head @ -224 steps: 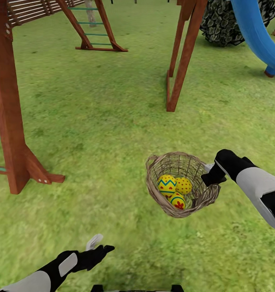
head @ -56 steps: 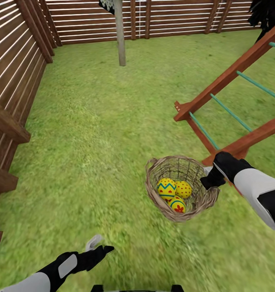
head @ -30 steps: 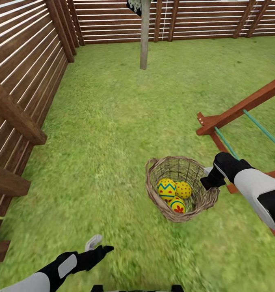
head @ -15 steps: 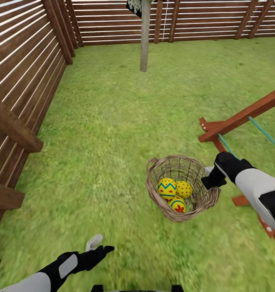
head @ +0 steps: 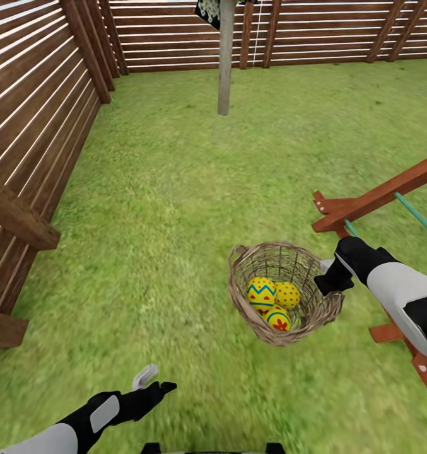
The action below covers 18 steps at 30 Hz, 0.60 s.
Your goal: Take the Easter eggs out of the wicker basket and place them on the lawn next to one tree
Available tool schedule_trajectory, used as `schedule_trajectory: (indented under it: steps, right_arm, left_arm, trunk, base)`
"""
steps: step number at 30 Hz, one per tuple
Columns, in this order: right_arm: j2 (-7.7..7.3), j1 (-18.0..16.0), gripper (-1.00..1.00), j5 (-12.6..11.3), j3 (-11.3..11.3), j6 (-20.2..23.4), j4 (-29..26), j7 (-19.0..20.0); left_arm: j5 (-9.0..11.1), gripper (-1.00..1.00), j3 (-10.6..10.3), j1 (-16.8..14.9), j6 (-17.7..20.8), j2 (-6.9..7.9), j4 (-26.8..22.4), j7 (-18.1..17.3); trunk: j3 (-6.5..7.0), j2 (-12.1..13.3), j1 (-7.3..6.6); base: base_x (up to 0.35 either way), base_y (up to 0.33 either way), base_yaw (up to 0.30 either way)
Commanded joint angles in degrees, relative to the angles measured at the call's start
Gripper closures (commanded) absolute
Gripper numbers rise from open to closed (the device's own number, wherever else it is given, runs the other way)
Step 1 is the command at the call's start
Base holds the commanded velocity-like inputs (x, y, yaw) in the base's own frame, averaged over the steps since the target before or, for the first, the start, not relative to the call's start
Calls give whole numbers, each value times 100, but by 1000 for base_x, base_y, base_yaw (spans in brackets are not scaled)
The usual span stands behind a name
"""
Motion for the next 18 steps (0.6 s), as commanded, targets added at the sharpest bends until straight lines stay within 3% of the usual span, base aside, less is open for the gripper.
schedule_trajectory:
  steps: [1, 18]
  right_arm:
    - [-6, -1, 100, 2, -16, 28, -13, 51]
    - [7, -1, 100, -7, 84, 28, 3, 51]
  left_arm:
    - [38, -100, -19, -3, 27, 7, -3, -8]
    - [30, -100, -19, -1, 27, 9, -3, 2]
  trunk:
    - [-4, -3, 4]
    - [-4, -3, 4]
  base:
    - [338, 0, 0]
    - [338, 0, 0]
